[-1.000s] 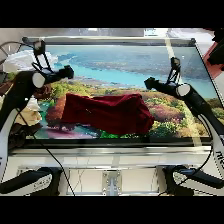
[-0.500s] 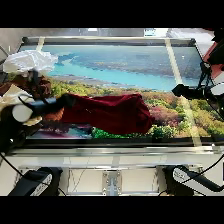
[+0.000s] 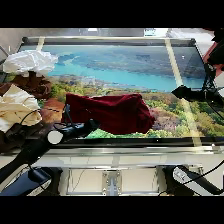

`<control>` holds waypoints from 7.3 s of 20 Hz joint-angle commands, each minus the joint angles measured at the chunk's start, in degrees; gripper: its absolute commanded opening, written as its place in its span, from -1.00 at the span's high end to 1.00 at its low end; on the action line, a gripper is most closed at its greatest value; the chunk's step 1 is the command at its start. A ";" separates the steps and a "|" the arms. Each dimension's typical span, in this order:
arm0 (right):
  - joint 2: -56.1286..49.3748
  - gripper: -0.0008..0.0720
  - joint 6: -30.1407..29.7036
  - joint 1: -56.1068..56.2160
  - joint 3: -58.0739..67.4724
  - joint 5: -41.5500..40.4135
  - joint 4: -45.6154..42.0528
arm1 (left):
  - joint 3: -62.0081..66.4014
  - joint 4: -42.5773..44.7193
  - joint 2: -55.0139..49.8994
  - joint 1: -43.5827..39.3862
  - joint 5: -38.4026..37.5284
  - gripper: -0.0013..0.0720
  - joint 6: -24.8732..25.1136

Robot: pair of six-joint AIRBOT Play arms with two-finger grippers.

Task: Fold the shirts.

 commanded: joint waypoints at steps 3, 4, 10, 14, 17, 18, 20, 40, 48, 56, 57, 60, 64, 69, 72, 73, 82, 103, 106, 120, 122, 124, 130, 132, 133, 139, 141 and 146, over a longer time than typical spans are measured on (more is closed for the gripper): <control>0.61 -0.35 -1.38 -0.09 -0.02 2.60 4.52 | -0.68 -1.22 -5.62 -4.00 5.46 -0.52 -3.13; 0.96 -0.35 -1.38 -0.09 -0.02 2.51 4.52 | -0.68 -1.16 -5.64 -4.00 5.40 -0.52 -3.13; 3.17 -0.35 -2.14 -0.09 -0.02 2.38 4.63 | -0.66 -1.29 -10.84 -4.00 6.80 -0.52 -4.44; 4.70 -0.35 -2.19 -0.09 -0.02 2.38 5.79 | 0.79 -2.97 -14.67 -4.00 10.80 -0.48 -4.44; 4.83 -0.35 -2.16 -0.09 -0.02 2.58 6.49 | 4.35 -2.97 -17.90 -3.98 13.57 -0.36 -4.42; 4.83 -0.35 -2.16 -0.09 -0.02 2.71 6.93 | 5.81 -2.95 -19.50 -4.00 13.27 -0.35 -4.42; 4.83 -0.35 -2.16 -0.09 -0.02 3.08 7.30 | 8.59 -2.99 -23.06 -4.00 11.32 0.07 -4.44; 2.56 -0.04 2.27 11.17 -36.57 -10.88 16.98 | 16.13 -2.71 -16.09 -3.82 10.25 0.94 2.25; 2.58 0.89 2.29 14.36 -36.50 -23.39 19.47 | 16.13 -2.71 -16.09 -3.82 9.70 0.94 2.27; 16.04 0.89 2.40 5.18 -24.44 -9.62 6.19 | 19.41 -2.45 0.22 8.07 11.32 0.94 13.55; 19.56 0.89 2.38 2.38 -21.49 -7.43 5.57 | 19.98 -2.34 5.18 10.80 10.75 0.94 15.45; 30.18 0.90 2.32 -5.01 -10.84 -1.38 4.79 | 23.82 0.63 17.59 16.55 2.91 0.94 17.73; 38.29 0.90 2.32 -6.88 5.18 -0.92 3.50 | 36.39 6.43 23.34 17.05 -14.25 0.94 17.77; 39.08 0.90 4.39 -6.88 21.51 -2.05 -3.34 | 53.90 22.71 23.41 17.07 -25.70 0.94 14.23; 37.03 0.90 6.88 -6.86 22.03 -1.95 -2.82 | 55.30 43.12 22.25 17.07 -34.82 0.95 0.85; 34.60 0.90 7.30 -6.84 22.01 0.83 -0.79 | 54.75 48.19 20.31 17.07 -40.57 0.94 -1.90; 5.09 0.90 6.69 4.46 -2.75 -4.85 2.16 | 44.94 64.76 -18.53 17.49 -21.94 0.94 -4.42; 13.46 -0.40 4.28 -29.44 -6.25 -9.44 -1.25 | 18.01 57.72 6.56 28.37 -21.53 -0.57 -19.08; 14.08 -0.41 0.04 -33.75 -6.27 -0.31 1.51 | 0.24 41.46 12.52 28.37 -17.49 -0.57 -25.92; 14.08 -0.41 -2.40 -33.77 -6.29 4.11 10.58 | -3.63 10.54 -4.42 28.26 -9.09 -0.58 2.47; 14.08 -0.41 -2.38 -33.77 -6.29 4.28 10.58 | -3.61 8.02 -6.38 28.26 -7.45 -0.57 5.11; 14.08 -0.40 -2.38 -33.77 -6.29 4.85 10.58 | -3.50 6.49 -8.37 28.26 -5.62 -0.33 5.44; 14.08 -0.41 -2.10 -33.77 -14.40 12.81 10.40 | -2.60 -6.71 -10.27 28.24 -6.34 0.93 19.65; 14.08 -0.40 -1.01 -33.79 -23.76 14.47 9.01 | -0.57 -7.23 -10.27 28.24 -7.54 0.93 20.57; 14.08 -0.40 -0.35 -33.79 -28.11 13.86 7.21 | 0.72 -7.23 -10.27 28.24 -8.04 0.93 21.77; 14.05 -0.41 1.95 -33.79 -43.50 3.28 14.75 | 5.46 -7.21 -10.27 28.24 -11.02 0.93 24.85; 13.94 -0.41 1.99 -33.77 -44.59 2.10 16.63 | 5.64 -7.21 -10.27 28.24 -11.56 0.93 25.83; 13.92 -0.38 2.43 -30.10 -46.95 -3.98 19.50 | 5.64 -7.19 -10.27 28.24 -11.65 0.93 25.86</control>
